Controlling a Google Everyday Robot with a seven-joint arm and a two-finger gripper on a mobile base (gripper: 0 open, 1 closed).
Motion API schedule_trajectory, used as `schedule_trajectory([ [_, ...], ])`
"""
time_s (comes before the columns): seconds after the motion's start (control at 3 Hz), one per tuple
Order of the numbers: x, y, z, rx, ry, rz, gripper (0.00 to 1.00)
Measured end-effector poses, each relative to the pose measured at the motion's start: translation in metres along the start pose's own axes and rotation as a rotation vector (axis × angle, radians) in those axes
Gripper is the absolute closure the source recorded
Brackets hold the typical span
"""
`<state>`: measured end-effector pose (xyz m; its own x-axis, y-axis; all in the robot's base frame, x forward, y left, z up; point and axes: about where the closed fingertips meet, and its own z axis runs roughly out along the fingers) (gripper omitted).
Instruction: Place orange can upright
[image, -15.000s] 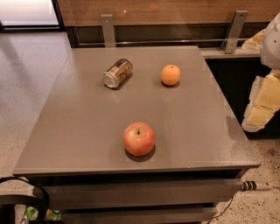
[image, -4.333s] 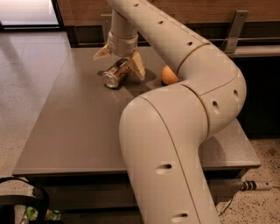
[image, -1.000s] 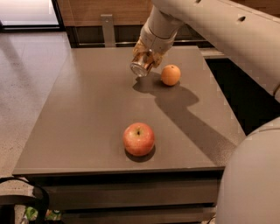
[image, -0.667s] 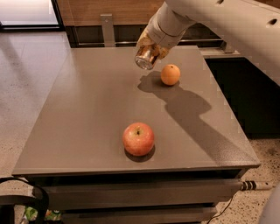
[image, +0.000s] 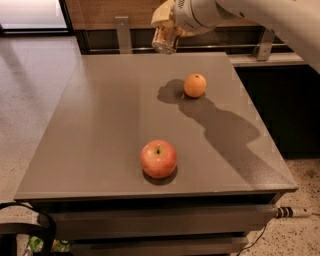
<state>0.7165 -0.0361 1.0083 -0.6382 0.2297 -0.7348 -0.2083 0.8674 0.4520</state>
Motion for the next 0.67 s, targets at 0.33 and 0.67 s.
schedule_trajectory([
  [0.33,-0.013,0.027,-0.003,-0.136,-0.057,-0.073,1.00],
  [0.67,-0.013,0.048,0.004,-0.229,-0.082,-0.185,1.00],
])
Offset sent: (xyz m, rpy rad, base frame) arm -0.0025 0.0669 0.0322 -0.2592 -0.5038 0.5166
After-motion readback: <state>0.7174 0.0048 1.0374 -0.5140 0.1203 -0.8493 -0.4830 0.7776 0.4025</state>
